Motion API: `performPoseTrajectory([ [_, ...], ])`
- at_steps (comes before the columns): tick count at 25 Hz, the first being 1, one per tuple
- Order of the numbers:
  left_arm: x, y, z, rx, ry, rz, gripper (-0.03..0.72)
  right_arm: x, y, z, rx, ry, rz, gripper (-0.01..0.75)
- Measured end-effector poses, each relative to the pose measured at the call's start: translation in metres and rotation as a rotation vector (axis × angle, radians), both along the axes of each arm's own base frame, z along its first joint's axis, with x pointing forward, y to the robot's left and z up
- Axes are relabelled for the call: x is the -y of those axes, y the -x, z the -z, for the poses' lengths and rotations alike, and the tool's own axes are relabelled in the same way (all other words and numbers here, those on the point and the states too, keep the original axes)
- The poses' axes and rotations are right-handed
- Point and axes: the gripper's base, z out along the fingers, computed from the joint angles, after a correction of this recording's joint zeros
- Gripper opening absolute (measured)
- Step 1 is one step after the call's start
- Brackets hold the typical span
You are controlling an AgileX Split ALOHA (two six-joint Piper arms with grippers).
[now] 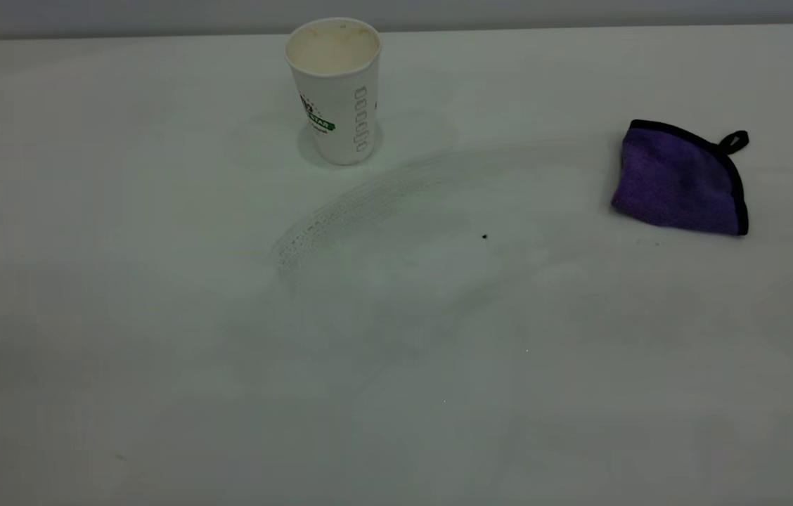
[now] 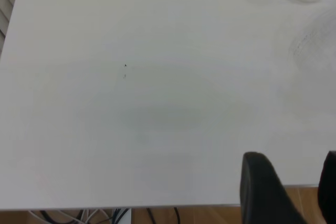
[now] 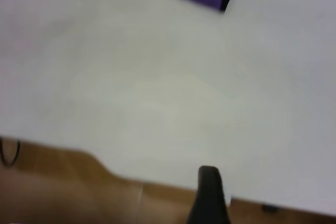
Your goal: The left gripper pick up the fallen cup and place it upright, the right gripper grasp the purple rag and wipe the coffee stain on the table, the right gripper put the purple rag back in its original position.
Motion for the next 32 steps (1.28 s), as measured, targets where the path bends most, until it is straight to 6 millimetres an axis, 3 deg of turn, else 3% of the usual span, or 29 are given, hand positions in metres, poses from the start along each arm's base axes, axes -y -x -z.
performPoseTrajectory([
  [12, 0.0, 0.0, 0.0, 0.0, 0.0, 0.0, 0.329, 0.0, 0.033, -0.002, 0.233, 0.0, 0.018, 0.606],
  [32, 0.0, 0.0, 0.0, 0.0, 0.0, 0.0, 0.329, 0.001, 0.033, -0.002, 0.232, 0.0, 0.029, 0.588],
])
